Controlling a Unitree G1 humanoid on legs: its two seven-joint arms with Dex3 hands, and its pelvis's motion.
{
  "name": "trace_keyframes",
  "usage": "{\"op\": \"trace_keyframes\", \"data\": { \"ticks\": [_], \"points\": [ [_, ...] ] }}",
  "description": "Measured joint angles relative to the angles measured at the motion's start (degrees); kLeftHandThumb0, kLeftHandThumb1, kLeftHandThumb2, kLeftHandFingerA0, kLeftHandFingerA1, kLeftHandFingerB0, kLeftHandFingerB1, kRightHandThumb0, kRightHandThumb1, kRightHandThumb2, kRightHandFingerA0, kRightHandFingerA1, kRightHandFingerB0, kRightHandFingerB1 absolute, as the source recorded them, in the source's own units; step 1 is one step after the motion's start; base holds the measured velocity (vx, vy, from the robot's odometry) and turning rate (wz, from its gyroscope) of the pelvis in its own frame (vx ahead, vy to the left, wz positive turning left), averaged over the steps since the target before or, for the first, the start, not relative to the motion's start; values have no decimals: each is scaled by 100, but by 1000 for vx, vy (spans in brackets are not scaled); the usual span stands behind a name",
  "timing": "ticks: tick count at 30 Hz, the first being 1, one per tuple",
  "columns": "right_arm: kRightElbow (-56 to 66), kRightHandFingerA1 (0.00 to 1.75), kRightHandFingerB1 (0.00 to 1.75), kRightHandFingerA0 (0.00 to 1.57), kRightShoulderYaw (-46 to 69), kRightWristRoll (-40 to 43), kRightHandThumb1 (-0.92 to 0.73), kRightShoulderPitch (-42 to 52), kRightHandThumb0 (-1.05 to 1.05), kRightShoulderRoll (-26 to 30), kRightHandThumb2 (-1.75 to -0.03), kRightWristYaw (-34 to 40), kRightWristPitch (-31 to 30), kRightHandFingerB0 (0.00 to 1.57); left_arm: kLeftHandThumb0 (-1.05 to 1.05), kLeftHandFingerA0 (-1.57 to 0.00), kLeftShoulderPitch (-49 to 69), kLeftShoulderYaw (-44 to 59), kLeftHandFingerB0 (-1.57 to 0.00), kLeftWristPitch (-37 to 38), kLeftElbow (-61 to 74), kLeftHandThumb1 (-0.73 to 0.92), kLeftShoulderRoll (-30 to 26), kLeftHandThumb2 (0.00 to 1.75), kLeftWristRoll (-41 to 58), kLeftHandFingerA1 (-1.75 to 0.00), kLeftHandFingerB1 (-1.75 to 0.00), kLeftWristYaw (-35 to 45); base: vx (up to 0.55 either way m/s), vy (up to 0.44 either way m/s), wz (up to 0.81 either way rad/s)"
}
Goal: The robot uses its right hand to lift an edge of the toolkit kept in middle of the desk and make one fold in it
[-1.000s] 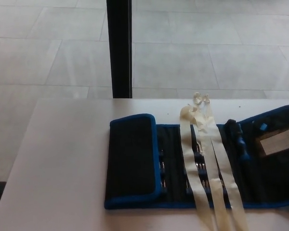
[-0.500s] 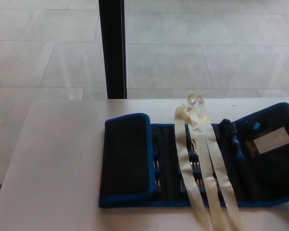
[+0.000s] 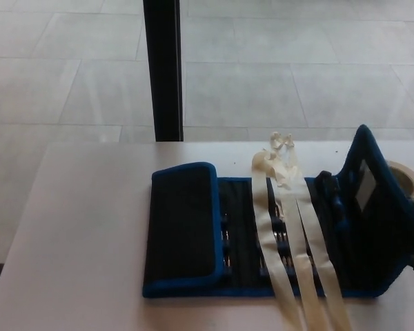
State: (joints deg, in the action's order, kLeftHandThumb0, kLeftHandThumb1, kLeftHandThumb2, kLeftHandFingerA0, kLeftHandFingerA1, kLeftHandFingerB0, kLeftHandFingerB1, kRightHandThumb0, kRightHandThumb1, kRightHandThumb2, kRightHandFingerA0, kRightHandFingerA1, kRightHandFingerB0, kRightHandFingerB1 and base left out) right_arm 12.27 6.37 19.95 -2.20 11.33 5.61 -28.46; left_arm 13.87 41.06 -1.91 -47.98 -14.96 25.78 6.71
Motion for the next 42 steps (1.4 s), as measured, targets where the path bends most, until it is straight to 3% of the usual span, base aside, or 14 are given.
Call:
{"op": "trace_keyframes", "data": {
  "ticks": [6,7,8,10,18,19,20,21,24,30,34,36,41,42],
  "points": [
    [84,69,50,49,-774,-405,-91,113,-58,218,-67,-241,451,38,-79,-26,-61,-6,-20,0,-1,81,0,116,0,-58,-50,-2,0,0,1],
    [59,70,50,48,-900,-483,-91,118,-60,277,-68,-271,526,38,-84,-26,-57,-7,-20,0,7,92,0,83,0,-52,-40,-2,0,0,0],
    [30,71,60,47,-1015,-565,-72,118,-63,337,-105,-292,595,37,-85,-26,-51,-8,-20,0,15,92,0,83,0,-53,-41,-2,0,0,0],
    [-44,72,53,47,-1206,-710,-91,116,-65,456,-66,-315,705,41,-89,-28,-49,-11,-23,0,31,86,0,91,0,-54,-44,0,0,0,0],
    [-374,63,48,42,-1896,-1323,-84,-66,-71,1016,-68,-351,971,37,-78,-25,-64,-23,-18,0,36,81,0,116,-1,-58,-50,5,0,0,0],
    [-428,60,48,40,-2022,-1434,-87,-139,-69,1114,-66,-353,991,39,-83,-31,-67,-26,-22,0,39,92,0,81,-1,-55,-41,4,0,0,0],
    [-474,65,58,39,-2113,-1515,-66,-201,-64,1179,-107,-356,1004,34,-88,-28,-68,-28,-22,0,40,86,0,92,-1,-55,-44,4,0,0,0],
    [-524,60,47,44,-2200,-1591,-83,-268,-68,1237,-67,-357,1019,40,-83,-31,-70,-30,-22,0,40,92,0,81,-1,-56,-41,4,0,0,0],
    [-631,78,58,51,-2410,-1782,-66,-428,-66,1384,-99,-358,1068,40,-85,-34,-74,-36,-24,0,39,92,0,82,-2,-56,-42,4,0,0,0],
    [-1020,64,42,46,-2921,-2248,-87,-896,-70,1659,-66,-330,1214,38,-81,-35,-81,-43,-26,0,45,92,0,79,-1,-58,-43,3,0,0,0],
    [-1216,69,53,45,-3208,-2519,-66,-1143,-59,1812,-110,-328,1328,22,-89,-30,-85,-47,-23,0,58,85,0,88,-1,-55,-45,2,0,0,0],
    [-1328,62,48,39,-3357,-2676,-88,-1235,-68,1897,-66,-333,1421,36,-89,-30,-80,-58,-24,0,69,85,0,87,-2,-56,-44,1,0,0,0],
    [-1254,56,44,35,-3094,-2752,-92,-1167,-61,2040,-67,-642,1597,30,-82,-32,-16,-121,-22,0,210,92,-3,80,-10,-54,-40,-13,0,0,0],
    [-1163,64,52,36,-2972,-2677,-70,-1143,-57,2014,-110,-696,1575,19,-84,-26,-10,-121,-20,0,209,92,-3,82,-10,-53,-40,-15,0,0,0]
  ]
}}
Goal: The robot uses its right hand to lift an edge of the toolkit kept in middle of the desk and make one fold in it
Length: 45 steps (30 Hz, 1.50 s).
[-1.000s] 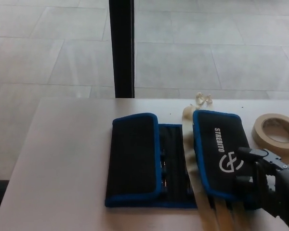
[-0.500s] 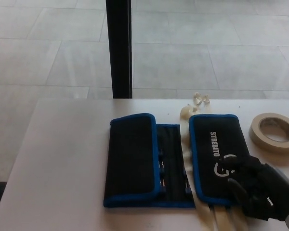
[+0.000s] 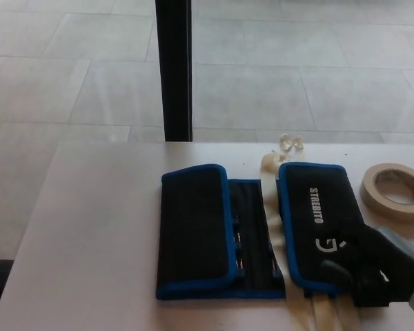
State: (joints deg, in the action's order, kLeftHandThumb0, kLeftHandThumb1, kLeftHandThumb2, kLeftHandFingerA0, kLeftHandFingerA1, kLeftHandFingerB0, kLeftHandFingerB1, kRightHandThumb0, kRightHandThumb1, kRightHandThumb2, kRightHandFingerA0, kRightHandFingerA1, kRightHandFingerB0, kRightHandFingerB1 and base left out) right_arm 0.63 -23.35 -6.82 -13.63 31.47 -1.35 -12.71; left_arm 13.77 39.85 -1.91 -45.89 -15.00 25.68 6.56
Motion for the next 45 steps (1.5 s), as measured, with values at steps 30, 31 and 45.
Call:
{"op": "trace_keyframes", "data": {
  "ticks": [30,31,45],
  "points": [
    [4,78,60,58,4061,2313,-87,409,-79,-173,-65,-561,-513,34,-89,-31,12,-72,-24,0,-22,85,4,86,2,-54,-43,4,0,0,0],
    [-100,78,60,58,4232,2351,-87,478,-79,-173,-65,-569,-509,34,-89,-31,11,-73,-24,0,-22,85,4,86,2,-54,-43,5,0,0,0],
    [-2417,107,67,52,6484,2900,-87,1177,-85,-166,-66,-533,-203,19,-87,-27,71,-78,-20,0,-64,91,5,83,2,-54,-41,8,0,0,0]
  ]
}}
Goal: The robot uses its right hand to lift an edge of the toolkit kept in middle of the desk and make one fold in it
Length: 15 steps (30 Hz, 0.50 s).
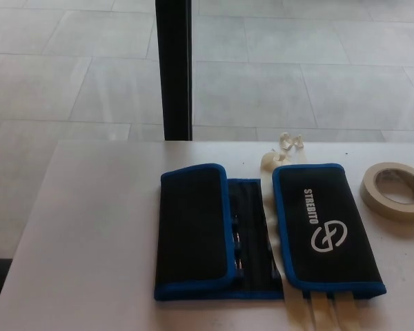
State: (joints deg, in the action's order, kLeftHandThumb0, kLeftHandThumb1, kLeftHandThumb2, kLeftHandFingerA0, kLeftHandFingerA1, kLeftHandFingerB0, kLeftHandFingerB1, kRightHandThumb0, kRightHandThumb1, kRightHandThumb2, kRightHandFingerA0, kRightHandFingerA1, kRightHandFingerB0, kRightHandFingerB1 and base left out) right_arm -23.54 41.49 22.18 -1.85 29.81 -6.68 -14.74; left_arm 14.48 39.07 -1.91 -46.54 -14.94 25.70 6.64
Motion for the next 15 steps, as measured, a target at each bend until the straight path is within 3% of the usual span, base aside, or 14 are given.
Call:
{"op": "trace_keyframes", "data": {
  "ticks": [1,3,4,5,6,7,8,9,11,13,14,15],
  "points": [
    [-188,99,65,49,179,54,-88,23,-87,0,-66,13,29,18,-87,-27,5,0,-19,0,0,92,0,82,0,-54,-41,1,0,0,0],
    [-585,99,69,54,555,157,-86,76,-88,0,-66,47,100,22,-85,-31,15,-3,-21,0,-6,91,0,82,0,-55,-42,3,0,0,0],
    [-722,104,73,54,679,195,-86,96,-87,0,-66,63,124,24,-81,-27,21,-4,-20,0,-12,80,0,116,0,-58,-51,4,0,0,0],
    [-924,109,77,55,856,250,-88,120,-86,0,-67,92,160,24,-81,-28,27,-4,-17,0,-25,81,0,117,0,-59,-49,4,0,0,0],
    [-1128,125,97,59,1030,300,-87,140,-85,0,-67,117,196,30,-87,-26,30,-5,-19,0,-40,91,0,82,0,-53,-40,5,0,0,0],
    [-1318,115,93,53,1189,344,-89,157,-82,0,-67,142,228,27,-86,-27,32,-6,-20,0,-59,92,0,82,0,-53,-40,5,0,0,0],
    [-1551,115,93,53,1389,401,-89,175,-82,0,-67,177,273,27,-86,-27,36,-6,-20,0,-82,92,0,82,-1,-53,-40,6,0,0,0],
    [-1774,126,91,57,1573,460,-87,188,-87,0,-67,210,315,27,-87,-27,40,-8,-19,1,-105,91,0,82,0,-53,-40,8,0,0,0],
    [-2123,109,80,47,1845,548,-86,202,-86,0,-66,256,383,22,-85,-26,43,-13,-19,2,-153,92,0,82,-1,-51,-40,11,0,0,0],
    [-2522,111,78,42,2145,652,-91,210,-85,0,-67,313,466,16,-86,-24,53,-19,-20,5,-203,92,0,81,-2,-55,-43,15,0,0,0],
    [-2714,103,76,41,2284,708,-92,211,-84,0,-69,335,507,20,-86,-13,56,-21,-22,11,-226,92,-1,80,-2,-49,-48,15,0,0,0],
    [-2958,103,76,41,2463,775,-92,213,-84,0,-69,366,569,20,-86,-13,60,-25,-22,26,-261,92,-1,80,-3,-49,-48,17,0,0,0]
  ]
}}
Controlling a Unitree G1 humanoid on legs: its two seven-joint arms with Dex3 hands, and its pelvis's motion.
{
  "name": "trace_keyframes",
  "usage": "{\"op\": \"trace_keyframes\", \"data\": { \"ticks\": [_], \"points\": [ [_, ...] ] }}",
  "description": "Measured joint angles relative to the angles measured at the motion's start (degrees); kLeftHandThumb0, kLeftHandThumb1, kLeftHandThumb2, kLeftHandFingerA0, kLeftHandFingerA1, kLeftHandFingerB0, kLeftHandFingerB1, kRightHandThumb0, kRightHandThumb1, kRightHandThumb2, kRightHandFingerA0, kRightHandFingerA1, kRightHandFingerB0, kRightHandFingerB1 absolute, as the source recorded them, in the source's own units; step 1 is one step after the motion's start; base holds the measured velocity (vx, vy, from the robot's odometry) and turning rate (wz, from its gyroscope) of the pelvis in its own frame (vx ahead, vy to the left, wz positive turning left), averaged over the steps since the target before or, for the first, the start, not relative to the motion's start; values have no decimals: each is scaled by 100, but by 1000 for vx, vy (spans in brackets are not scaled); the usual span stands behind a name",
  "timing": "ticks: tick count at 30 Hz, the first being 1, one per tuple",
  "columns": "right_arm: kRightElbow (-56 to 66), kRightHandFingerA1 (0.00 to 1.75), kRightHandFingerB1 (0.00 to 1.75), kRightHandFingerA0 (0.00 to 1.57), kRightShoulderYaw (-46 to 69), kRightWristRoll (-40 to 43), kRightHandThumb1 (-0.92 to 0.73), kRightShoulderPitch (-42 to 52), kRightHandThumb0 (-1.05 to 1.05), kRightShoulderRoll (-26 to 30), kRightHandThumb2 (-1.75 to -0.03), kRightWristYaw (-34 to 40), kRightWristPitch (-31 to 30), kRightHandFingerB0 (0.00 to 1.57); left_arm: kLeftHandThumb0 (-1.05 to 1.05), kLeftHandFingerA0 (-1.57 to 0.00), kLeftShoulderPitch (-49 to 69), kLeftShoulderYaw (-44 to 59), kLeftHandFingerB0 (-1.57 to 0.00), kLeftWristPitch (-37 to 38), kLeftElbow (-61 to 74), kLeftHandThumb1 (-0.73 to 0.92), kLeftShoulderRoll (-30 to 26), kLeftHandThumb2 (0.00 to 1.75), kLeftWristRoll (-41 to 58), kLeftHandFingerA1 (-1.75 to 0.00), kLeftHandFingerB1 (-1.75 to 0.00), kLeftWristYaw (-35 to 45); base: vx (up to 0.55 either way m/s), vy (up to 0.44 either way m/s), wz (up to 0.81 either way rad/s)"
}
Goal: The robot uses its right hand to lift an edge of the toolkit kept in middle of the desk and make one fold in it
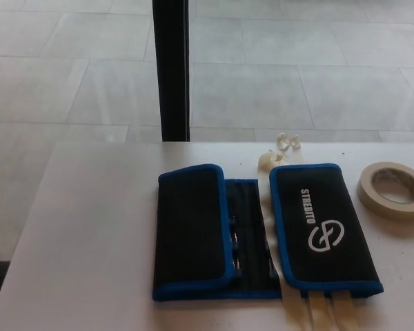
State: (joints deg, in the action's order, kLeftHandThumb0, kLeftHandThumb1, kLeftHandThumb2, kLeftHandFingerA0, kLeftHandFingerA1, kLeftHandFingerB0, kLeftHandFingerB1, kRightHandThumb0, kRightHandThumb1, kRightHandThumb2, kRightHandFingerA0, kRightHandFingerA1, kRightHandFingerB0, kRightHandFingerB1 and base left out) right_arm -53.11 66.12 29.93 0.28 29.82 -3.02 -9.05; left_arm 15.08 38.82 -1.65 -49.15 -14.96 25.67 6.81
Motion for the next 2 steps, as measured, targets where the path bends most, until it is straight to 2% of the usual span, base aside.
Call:
{"op": "trace_keyframes", "data": {
  "ticks": [2],
  "points": [
    [-387,97,70,36,245,108,-92,5,-82,0,-71,65,119,18,-86,-10,16,-7,-22,32,-68,92,-3,78,-5,-46,-44,0,0,0,0]
  ]
}}
